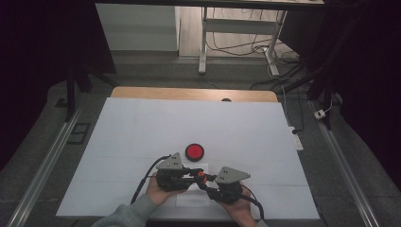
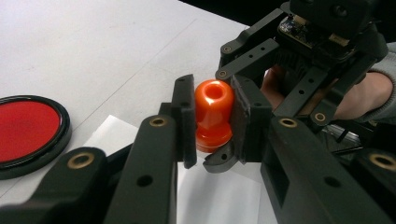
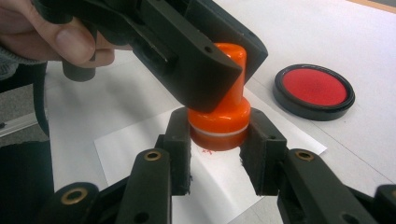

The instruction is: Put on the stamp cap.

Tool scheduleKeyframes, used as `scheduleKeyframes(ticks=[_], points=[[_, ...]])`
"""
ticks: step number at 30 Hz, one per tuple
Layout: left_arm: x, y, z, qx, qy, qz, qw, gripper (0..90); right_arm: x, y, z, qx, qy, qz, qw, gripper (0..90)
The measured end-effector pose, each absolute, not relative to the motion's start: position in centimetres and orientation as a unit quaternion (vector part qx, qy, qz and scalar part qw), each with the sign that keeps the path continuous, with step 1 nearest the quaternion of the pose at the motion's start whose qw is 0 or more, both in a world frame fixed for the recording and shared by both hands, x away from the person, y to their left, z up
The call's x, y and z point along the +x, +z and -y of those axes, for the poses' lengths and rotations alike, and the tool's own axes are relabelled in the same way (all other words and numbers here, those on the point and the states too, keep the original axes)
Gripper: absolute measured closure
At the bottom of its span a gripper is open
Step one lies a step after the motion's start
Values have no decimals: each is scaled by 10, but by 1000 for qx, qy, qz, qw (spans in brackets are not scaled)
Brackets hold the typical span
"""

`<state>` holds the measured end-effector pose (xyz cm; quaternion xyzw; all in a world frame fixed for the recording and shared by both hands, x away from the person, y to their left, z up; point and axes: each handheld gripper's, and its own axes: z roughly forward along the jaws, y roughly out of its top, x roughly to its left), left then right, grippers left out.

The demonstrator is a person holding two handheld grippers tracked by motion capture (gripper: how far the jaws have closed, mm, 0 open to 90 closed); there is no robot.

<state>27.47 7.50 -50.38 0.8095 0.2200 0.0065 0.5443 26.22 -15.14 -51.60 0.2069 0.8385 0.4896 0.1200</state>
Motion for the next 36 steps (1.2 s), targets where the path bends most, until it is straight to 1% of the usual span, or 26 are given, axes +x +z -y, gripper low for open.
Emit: scheduleKeyframes(ticks=[16, 23, 26, 31, 36], points=[[276, -503, -76, 809, 3, -220, 545, 722, 263, -516, 152, 207, 493, -837, 113, 645], [272, -503, -75, 803, 17, -216, 555, 725, 261, -512, 152, 222, 496, -832, 113, 648], [271, -504, -74, 801, 19, -217, 558, 726, 261, -512, 152, 228, 500, -829, 106, 649], [267, -506, -70, 808, 37, -218, 546, 728, 262, -514, 152, 235, 490, -834, 97, 648], [268, -505, -70, 813, 39, -218, 539, 725, 264, -516, 151, 231, 488, -837, 94, 646]])
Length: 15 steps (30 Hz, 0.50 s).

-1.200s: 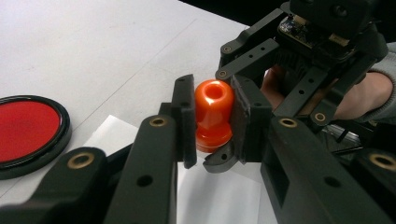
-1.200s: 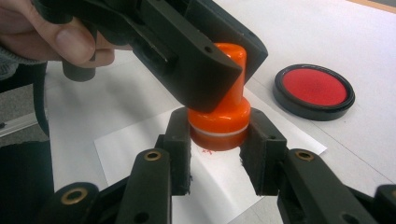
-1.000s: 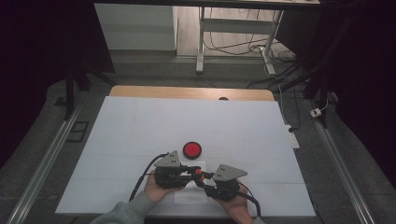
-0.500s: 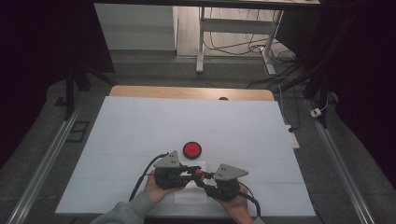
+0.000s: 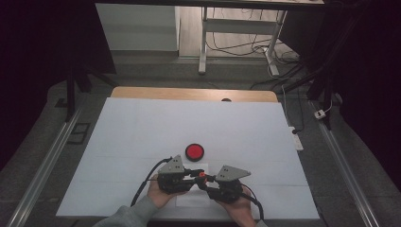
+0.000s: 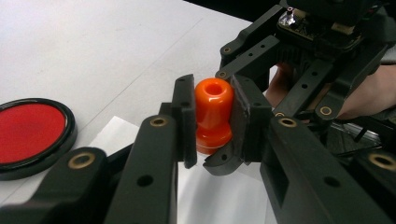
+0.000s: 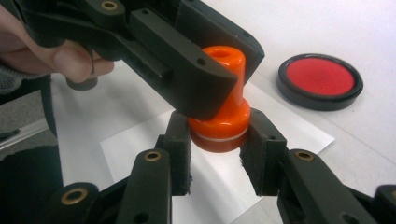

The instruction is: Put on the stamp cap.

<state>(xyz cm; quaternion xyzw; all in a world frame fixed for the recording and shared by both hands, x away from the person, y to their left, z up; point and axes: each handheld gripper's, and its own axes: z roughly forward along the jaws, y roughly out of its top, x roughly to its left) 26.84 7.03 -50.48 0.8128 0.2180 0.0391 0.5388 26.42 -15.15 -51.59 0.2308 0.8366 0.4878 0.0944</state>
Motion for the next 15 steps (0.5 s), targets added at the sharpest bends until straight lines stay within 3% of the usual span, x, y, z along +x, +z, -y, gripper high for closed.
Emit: scheduleKeyframes(ticks=[10, 15], points=[[270, -502, -71, 810, 36, -214, 545, 723, 264, -514, 153, 217, 492, -836, 108, 631], [271, -500, -74, 804, 31, -219, 552, 723, 265, -515, 154, 217, 495, -835, 107, 582]])
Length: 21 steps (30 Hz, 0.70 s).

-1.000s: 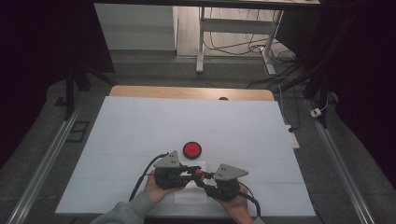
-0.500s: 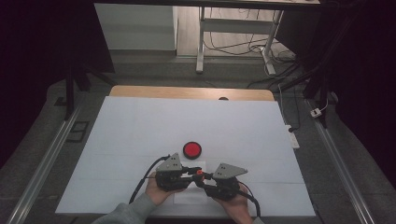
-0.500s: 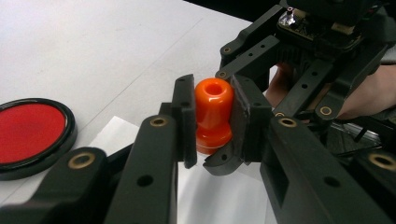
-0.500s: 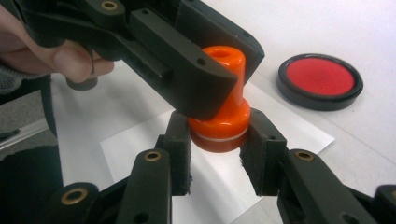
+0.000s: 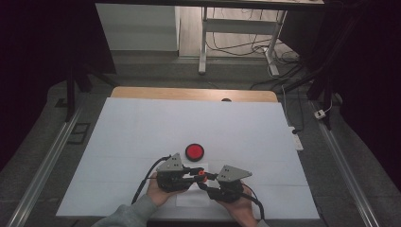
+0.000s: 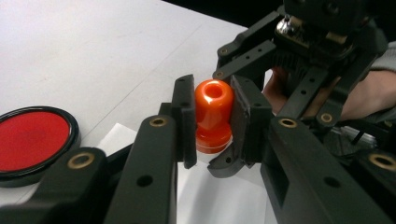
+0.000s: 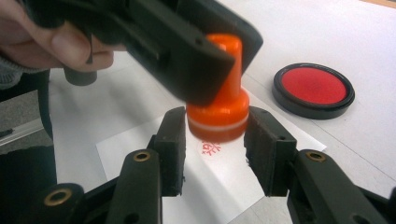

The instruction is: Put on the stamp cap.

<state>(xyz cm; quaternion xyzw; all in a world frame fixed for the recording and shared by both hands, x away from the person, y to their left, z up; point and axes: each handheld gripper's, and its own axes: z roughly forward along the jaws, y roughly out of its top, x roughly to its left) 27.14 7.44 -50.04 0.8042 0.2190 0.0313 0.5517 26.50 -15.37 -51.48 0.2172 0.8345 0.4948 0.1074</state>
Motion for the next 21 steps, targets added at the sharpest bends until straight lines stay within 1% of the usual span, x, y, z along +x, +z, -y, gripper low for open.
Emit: scheduleKeyframes(ticks=[10, 21], points=[[274, -499, -79, 801, 32, -224, 554, 723, 267, -515, 156, 223, 500, -830, 107, 552], [275, -496, -84, 799, 34, -227, 556, 723, 271, -517, 169, 235, 491, -831, 114, 528]])
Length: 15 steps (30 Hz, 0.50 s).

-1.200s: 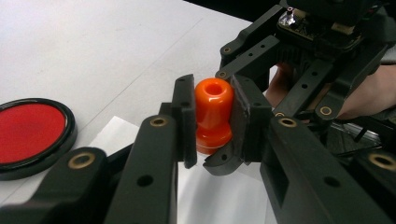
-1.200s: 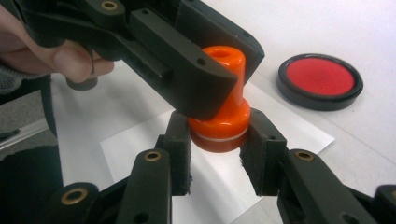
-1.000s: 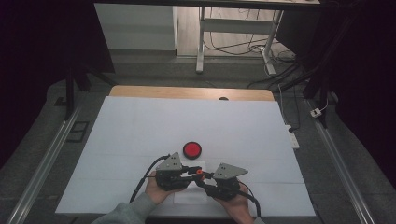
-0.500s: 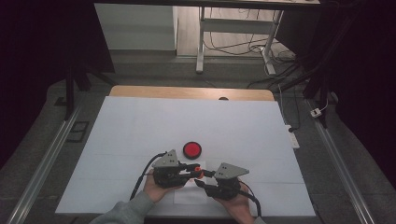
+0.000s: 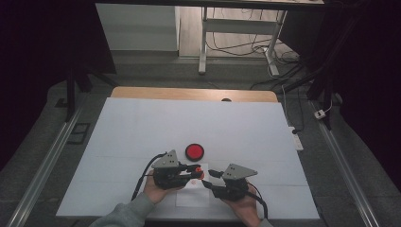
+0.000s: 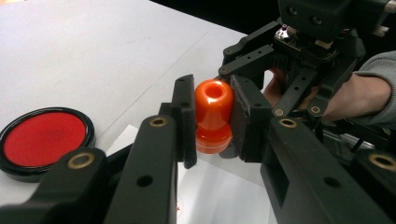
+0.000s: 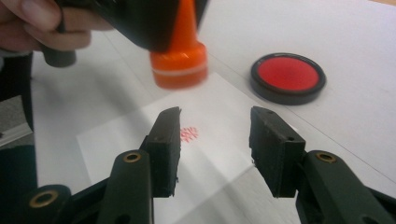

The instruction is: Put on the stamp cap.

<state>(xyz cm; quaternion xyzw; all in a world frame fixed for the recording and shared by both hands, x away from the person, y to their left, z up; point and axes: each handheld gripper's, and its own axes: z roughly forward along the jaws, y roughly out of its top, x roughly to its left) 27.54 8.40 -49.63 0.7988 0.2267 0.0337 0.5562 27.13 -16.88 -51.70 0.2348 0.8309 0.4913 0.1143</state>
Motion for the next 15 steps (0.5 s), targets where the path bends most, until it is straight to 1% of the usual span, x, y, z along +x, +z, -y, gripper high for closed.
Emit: scheduleKeyframes(ticks=[2, 15], points=[[275, -496, -85, 799, 33, -227, 556, 723, 272, -517, 172, 238, 485, -832, 125, 525], [278, -493, -89, 799, 33, -237, 552, 723, 274, -517, 214, 270, 481, -820, 154, 509]])
